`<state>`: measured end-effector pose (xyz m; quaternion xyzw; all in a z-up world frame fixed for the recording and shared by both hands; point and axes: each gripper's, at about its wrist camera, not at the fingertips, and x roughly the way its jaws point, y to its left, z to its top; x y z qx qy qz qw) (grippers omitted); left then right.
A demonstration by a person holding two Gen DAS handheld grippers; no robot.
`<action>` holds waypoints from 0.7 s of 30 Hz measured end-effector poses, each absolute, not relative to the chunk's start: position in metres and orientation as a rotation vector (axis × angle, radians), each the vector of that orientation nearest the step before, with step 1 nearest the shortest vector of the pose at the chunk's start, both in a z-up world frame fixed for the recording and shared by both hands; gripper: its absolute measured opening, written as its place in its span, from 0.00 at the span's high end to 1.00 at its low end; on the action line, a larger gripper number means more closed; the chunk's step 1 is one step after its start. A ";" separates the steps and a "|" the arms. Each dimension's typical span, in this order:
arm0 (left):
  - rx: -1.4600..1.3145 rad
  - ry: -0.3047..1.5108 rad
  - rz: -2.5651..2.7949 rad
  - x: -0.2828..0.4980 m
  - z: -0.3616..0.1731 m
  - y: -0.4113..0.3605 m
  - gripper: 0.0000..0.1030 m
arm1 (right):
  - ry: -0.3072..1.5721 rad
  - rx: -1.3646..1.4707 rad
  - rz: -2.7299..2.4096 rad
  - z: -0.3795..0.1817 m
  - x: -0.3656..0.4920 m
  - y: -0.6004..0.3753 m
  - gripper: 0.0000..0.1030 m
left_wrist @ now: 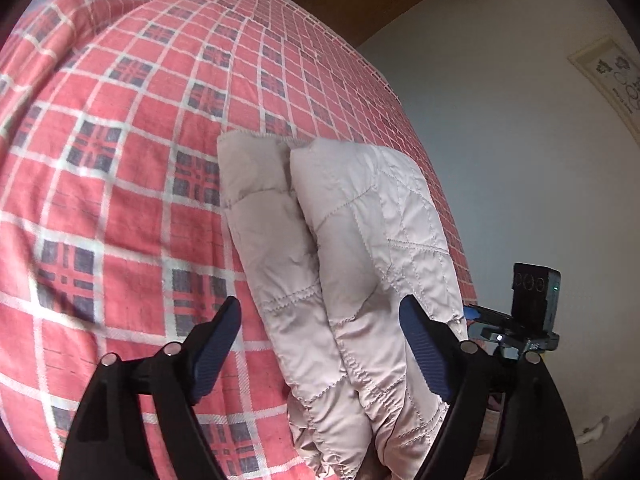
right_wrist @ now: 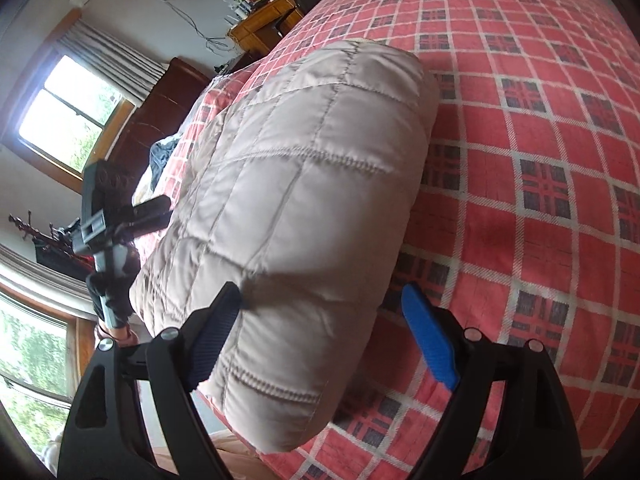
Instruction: Fold large clothes
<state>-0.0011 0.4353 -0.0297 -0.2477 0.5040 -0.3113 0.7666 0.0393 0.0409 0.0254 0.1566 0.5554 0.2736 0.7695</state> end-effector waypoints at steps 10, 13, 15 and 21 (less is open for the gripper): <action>-0.567 1.129 -0.822 0.009 -0.056 0.403 0.16 | 1.241 0.470 0.675 -0.001 0.064 0.037 0.16; -0.510 1.141 -0.841 0.009 -0.056 0.387 0.10 | 1.249 0.499 0.694 -0.009 0.069 0.037 0.13; -0.493 1.142 -0.853 0.007 -0.055 0.382 0.09 | 1.252 0.513 0.703 -0.014 0.070 0.040 0.11; -0.448 1.114 -0.873 0.002 -0.049 0.364 0.10 | 1.255 0.537 0.721 -0.026 0.078 0.046 0.06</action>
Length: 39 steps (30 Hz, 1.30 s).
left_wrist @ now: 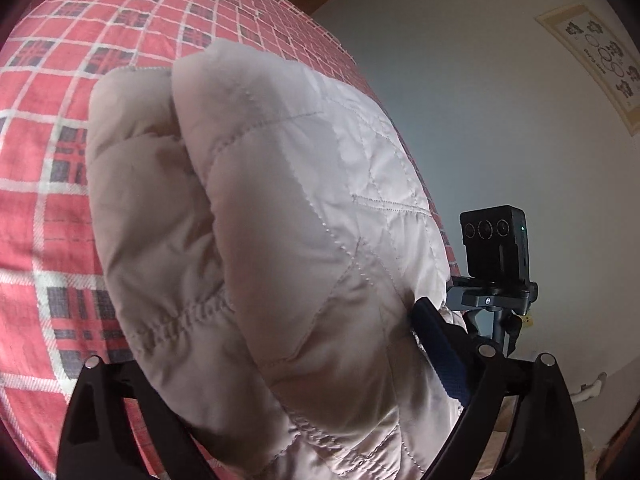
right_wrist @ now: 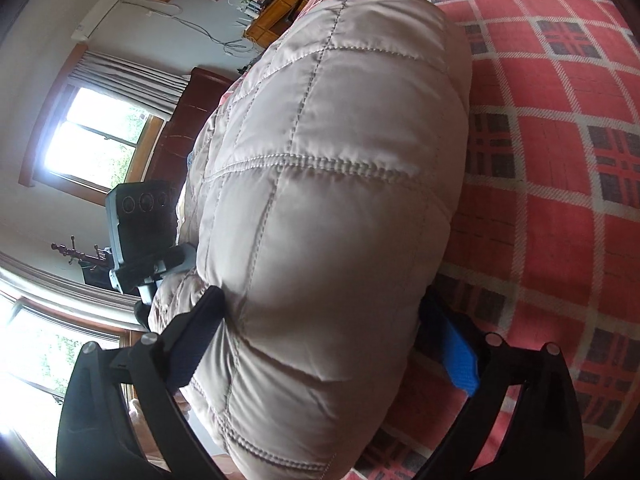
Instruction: Fold large clothes
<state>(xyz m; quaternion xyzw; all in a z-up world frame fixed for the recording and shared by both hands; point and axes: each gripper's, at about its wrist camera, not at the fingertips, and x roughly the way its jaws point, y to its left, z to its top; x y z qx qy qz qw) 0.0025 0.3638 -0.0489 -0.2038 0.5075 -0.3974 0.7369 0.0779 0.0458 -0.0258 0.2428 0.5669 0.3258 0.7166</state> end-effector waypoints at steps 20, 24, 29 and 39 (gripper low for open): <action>-0.439 0.997 -0.974 -0.010 0.016 0.282 0.48 | 1.064 0.460 0.658 0.042 0.060 -0.029 0.51; -0.397 0.957 -0.990 0.008 0.028 0.236 0.48 | 1.050 0.446 0.602 0.053 0.078 -0.064 0.50; -0.411 0.994 -0.959 0.035 0.010 0.200 0.48 | 1.060 0.418 0.535 0.038 0.110 -0.100 0.50; -0.376 1.008 -0.916 0.040 -0.027 0.179 0.42 | 1.089 0.517 0.521 -0.029 0.130 -0.137 0.35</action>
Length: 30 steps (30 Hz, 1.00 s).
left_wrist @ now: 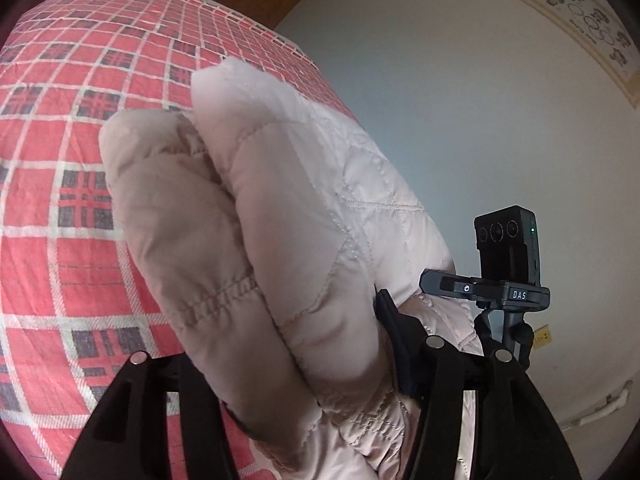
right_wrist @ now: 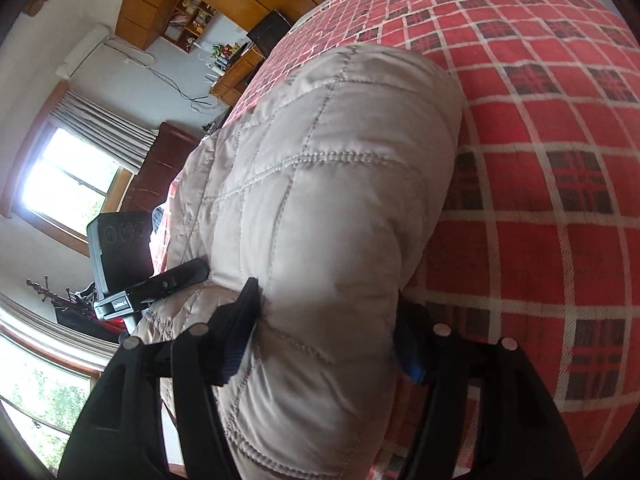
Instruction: Fold large clothes
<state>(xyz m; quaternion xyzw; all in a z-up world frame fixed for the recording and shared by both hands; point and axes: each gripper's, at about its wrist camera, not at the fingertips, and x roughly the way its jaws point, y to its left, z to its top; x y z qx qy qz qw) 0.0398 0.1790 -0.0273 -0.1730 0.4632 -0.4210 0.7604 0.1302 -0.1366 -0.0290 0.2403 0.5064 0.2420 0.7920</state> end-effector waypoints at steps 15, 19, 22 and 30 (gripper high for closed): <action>-0.305 0.953 -0.853 0.000 0.012 0.225 0.31 | 1.116 0.528 0.465 -0.018 0.053 -0.148 0.21; -0.252 0.901 -0.831 -0.015 0.026 0.216 0.31 | 1.114 0.517 0.431 -0.013 0.027 -0.144 0.22; -0.170 0.895 -0.803 -0.035 0.027 0.202 0.31 | 1.099 0.473 0.384 -0.007 0.009 -0.139 0.25; -0.125 0.962 -0.764 -0.043 -0.010 0.198 0.29 | 1.135 0.353 0.271 -0.011 -0.006 -0.107 0.26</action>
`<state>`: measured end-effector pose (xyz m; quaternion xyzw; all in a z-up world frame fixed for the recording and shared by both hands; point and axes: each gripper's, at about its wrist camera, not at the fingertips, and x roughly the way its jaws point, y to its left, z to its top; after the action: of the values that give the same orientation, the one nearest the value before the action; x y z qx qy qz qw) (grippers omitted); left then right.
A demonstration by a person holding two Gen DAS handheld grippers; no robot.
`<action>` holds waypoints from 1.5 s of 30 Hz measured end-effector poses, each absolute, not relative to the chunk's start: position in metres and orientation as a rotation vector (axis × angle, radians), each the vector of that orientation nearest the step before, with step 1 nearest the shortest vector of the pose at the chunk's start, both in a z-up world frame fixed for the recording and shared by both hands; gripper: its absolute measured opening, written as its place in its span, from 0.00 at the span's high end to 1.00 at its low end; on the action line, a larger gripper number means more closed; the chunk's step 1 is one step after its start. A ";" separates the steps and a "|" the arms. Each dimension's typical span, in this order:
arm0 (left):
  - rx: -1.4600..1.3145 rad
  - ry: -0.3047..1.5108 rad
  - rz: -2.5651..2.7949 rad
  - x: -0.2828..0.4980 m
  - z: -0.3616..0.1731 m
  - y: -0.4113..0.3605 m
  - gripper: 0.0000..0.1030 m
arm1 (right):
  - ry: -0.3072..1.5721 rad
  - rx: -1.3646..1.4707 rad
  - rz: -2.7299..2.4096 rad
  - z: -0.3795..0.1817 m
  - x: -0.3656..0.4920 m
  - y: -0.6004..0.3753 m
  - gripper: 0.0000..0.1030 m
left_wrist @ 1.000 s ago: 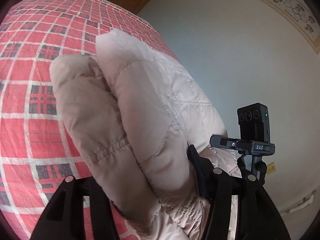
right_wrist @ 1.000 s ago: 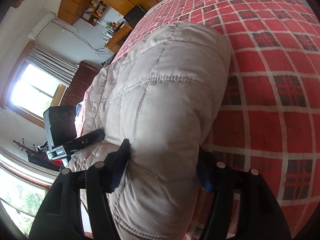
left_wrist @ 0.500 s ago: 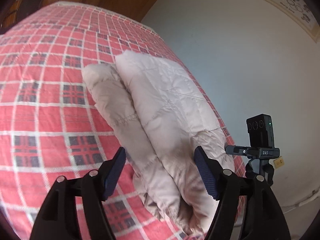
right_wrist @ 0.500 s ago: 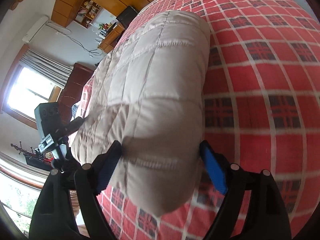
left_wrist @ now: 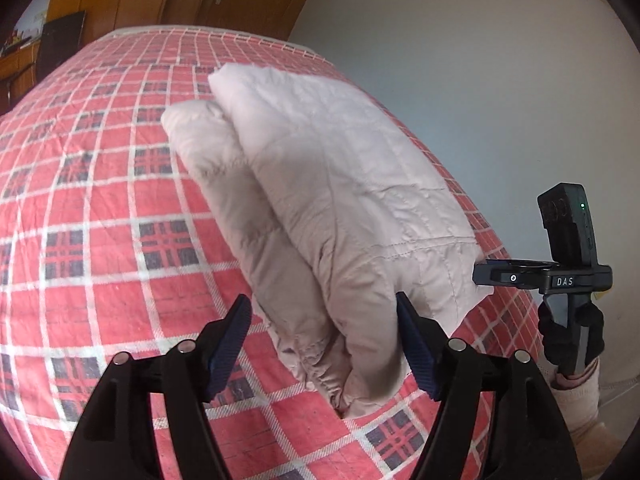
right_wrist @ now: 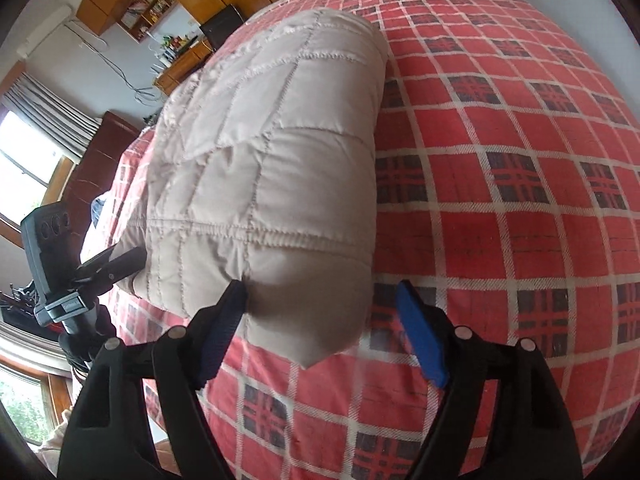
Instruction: Fold large clothes
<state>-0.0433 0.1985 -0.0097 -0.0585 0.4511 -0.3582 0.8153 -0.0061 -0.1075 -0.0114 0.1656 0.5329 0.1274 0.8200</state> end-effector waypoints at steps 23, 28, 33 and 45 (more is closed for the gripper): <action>-0.015 0.857 -0.526 -0.097 0.027 0.208 0.10 | 0.995 0.144 0.049 0.019 -0.051 -0.066 0.08; -0.034 0.859 -0.460 -0.107 0.029 0.217 0.09 | 0.975 0.106 0.035 0.024 -0.059 -0.051 0.06; -0.010 0.874 -0.408 -0.113 0.028 0.217 0.07 | 0.954 0.059 0.009 0.030 -0.063 -0.039 0.04; 0.029 0.839 -0.346 -0.135 0.033 0.215 0.05 | 0.963 0.018 -0.043 0.032 -0.072 -0.025 0.03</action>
<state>-0.1355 0.2154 0.0328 0.0142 0.4052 -0.1672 0.8987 -0.0722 -0.0253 0.0320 0.0086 0.4630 -0.0204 0.8861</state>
